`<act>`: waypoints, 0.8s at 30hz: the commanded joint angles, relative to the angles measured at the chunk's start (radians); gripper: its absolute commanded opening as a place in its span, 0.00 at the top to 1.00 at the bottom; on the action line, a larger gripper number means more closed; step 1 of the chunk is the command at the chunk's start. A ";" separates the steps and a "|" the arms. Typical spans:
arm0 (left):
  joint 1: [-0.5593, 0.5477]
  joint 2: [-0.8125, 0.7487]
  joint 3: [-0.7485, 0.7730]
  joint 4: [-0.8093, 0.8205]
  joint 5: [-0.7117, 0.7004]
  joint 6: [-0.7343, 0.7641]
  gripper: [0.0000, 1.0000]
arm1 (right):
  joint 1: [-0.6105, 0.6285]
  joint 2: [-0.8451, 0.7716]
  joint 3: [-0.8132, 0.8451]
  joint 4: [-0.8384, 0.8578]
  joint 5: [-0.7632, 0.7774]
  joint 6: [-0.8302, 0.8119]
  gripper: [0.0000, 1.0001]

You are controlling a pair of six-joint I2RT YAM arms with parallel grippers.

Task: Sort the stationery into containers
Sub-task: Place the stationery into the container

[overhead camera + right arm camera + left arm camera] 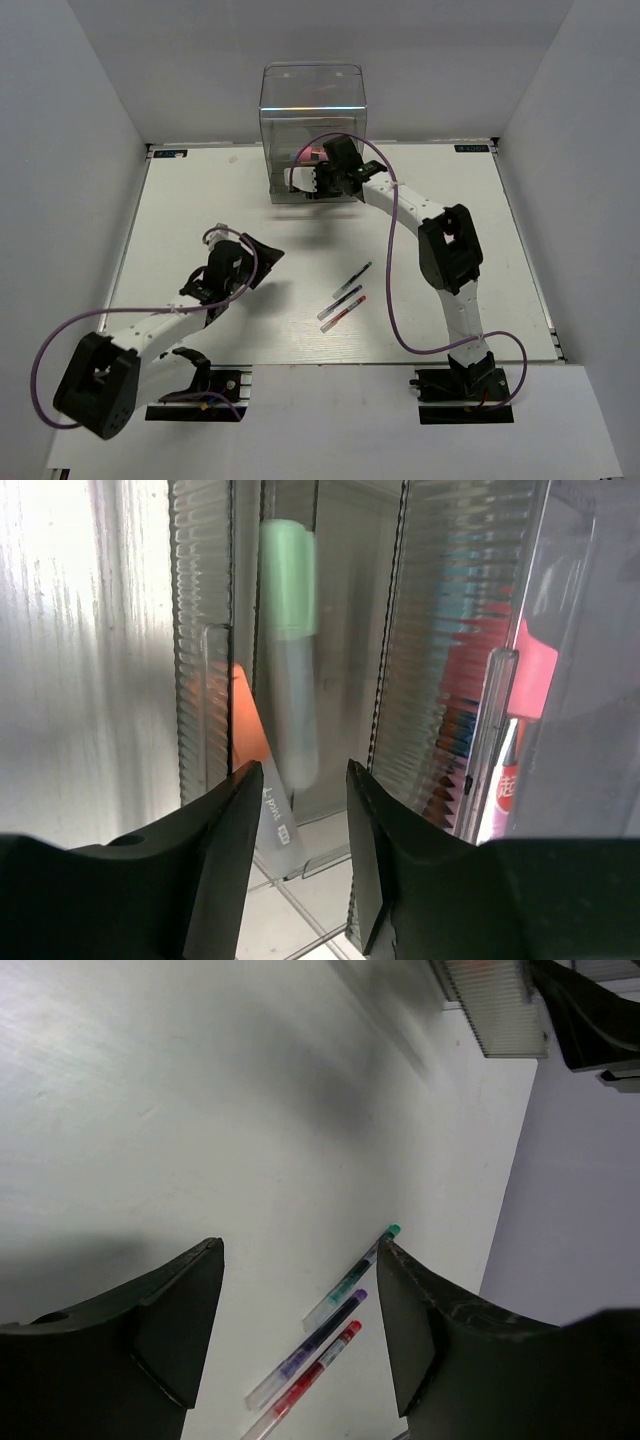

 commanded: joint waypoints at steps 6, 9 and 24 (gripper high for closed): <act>0.002 0.363 0.250 0.246 0.097 0.110 0.56 | -0.017 -0.126 -0.021 -0.007 -0.055 0.145 0.52; 0.011 0.477 0.341 0.304 0.145 0.119 0.78 | -0.028 -0.177 -0.053 -0.013 -0.080 0.249 0.78; 0.053 0.934 0.817 0.255 0.157 0.149 0.84 | -0.140 -0.631 -0.667 0.242 -0.114 0.527 1.00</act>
